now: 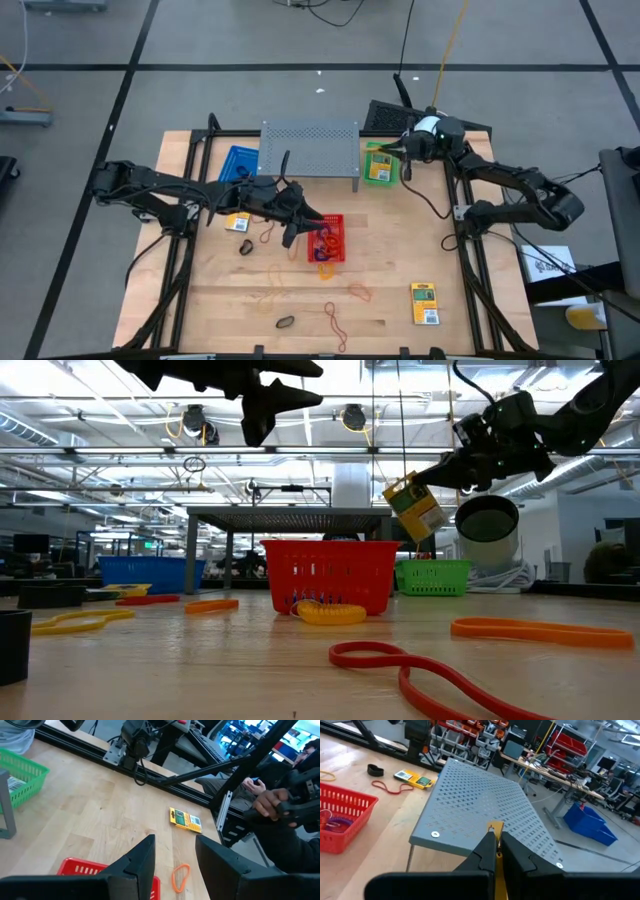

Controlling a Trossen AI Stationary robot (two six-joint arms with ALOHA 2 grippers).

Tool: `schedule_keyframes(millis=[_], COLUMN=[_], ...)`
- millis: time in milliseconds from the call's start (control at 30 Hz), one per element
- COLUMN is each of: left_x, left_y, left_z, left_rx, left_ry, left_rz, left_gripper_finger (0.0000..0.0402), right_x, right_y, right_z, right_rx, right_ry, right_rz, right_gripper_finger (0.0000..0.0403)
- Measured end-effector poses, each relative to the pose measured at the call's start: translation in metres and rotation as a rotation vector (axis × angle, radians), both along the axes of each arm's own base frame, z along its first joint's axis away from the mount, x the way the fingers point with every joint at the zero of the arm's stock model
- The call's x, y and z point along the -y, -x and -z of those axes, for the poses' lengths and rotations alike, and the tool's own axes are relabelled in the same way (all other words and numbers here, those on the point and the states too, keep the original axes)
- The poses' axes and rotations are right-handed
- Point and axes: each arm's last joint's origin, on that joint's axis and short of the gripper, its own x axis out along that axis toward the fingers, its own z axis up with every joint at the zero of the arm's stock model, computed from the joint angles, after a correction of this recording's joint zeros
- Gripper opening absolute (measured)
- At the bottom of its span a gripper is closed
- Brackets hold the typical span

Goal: Pick & Place Office Desk Supplies
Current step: Put the bottom left yellow crayon box into the green basket, then put the bottom right yellow crayon box into the green basket

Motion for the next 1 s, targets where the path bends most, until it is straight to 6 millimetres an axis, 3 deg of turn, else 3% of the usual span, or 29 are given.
schedule_keyframes(millis=[400, 1000], left_x=[-0.0025, -0.0036], left_y=[-0.0004, -0.0005], left_z=[0.0001, 0.0001], left_rx=[0.003, 0.000], left_ry=[-0.038, -0.035], left_rz=[-0.081, -0.124], left_gripper_finger=[0.0150, 0.0150], right_x=[0.0061, 0.0082], right_y=[-0.0035, -0.0030], right_z=[0.0032, 0.0012], right_rx=[0.029, 0.065], right_ry=[-0.074, -0.189], right_rz=[0.054, 0.131], right_gripper_finger=[0.0015, 0.0172])
